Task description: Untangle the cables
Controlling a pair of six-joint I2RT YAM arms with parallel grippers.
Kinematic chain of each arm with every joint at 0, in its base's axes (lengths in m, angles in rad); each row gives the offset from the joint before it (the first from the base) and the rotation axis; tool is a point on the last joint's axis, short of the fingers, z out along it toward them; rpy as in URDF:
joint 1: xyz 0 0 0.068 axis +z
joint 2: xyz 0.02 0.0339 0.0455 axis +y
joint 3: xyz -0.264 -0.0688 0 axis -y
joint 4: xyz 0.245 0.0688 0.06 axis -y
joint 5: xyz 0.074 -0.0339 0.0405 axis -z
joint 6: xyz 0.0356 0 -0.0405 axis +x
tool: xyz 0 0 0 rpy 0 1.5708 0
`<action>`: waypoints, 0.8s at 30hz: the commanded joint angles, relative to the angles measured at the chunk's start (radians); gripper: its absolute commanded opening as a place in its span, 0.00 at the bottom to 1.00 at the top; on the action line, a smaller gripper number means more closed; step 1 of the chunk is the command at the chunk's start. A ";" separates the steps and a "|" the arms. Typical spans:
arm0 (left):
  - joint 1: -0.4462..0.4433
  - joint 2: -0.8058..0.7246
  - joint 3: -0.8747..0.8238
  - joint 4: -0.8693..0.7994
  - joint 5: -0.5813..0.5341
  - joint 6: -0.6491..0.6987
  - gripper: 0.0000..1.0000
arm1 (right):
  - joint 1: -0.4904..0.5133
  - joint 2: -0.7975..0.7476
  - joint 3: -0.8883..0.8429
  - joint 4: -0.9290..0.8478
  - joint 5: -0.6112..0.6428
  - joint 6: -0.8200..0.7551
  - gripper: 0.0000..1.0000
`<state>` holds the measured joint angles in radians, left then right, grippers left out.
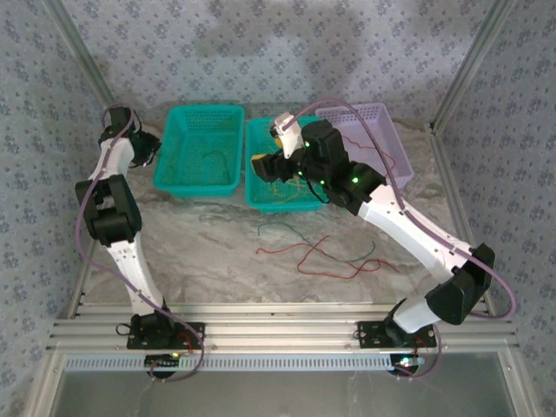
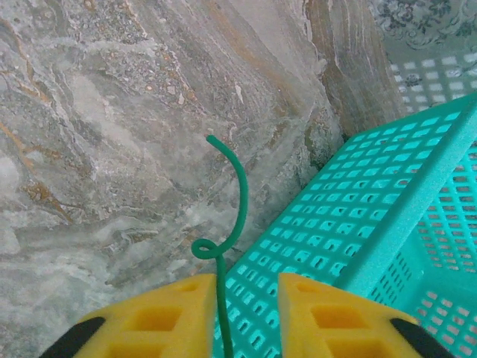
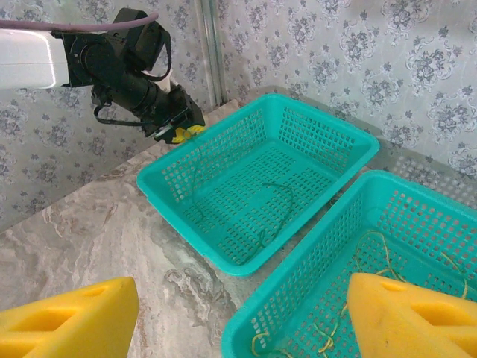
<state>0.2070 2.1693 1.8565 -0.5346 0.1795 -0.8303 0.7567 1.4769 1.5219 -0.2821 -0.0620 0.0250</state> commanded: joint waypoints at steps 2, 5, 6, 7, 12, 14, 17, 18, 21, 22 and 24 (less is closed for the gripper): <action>-0.007 -0.027 -0.019 -0.039 -0.018 0.005 0.22 | 0.010 -0.036 -0.008 -0.007 0.019 -0.016 0.76; -0.009 -0.043 -0.016 -0.045 -0.025 0.005 0.18 | 0.012 -0.040 -0.007 -0.007 0.021 -0.015 0.76; -0.010 -0.048 -0.016 -0.044 -0.027 0.007 0.16 | 0.014 -0.040 -0.007 -0.006 0.021 -0.014 0.76; -0.011 -0.054 -0.014 -0.047 -0.033 0.009 0.15 | 0.014 -0.040 -0.008 -0.006 0.021 -0.014 0.76; -0.020 -0.079 0.003 -0.068 -0.060 0.034 0.04 | 0.016 -0.042 -0.007 -0.008 0.025 -0.013 0.76; -0.025 -0.090 0.006 -0.078 -0.078 0.043 0.02 | 0.019 -0.045 -0.008 -0.008 0.027 -0.014 0.76; -0.033 -0.108 0.012 -0.089 -0.097 0.057 0.00 | 0.021 -0.049 -0.009 -0.009 0.030 -0.013 0.76; -0.038 -0.115 0.013 -0.089 -0.105 0.066 0.00 | 0.022 -0.050 -0.009 -0.008 0.032 -0.014 0.76; -0.058 -0.132 0.048 -0.119 -0.144 0.100 0.00 | 0.025 -0.054 -0.012 -0.009 0.035 -0.014 0.76; -0.069 -0.139 0.067 -0.132 -0.161 0.117 0.00 | 0.024 -0.056 -0.014 -0.008 0.036 -0.014 0.76; -0.103 -0.149 0.120 -0.174 -0.210 0.161 0.00 | 0.026 -0.060 -0.017 -0.008 0.040 -0.014 0.76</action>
<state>0.1436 2.0930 1.8835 -0.6434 0.0437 -0.7425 0.7750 1.4521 1.5139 -0.2836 -0.0395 0.0250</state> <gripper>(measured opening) 0.055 0.759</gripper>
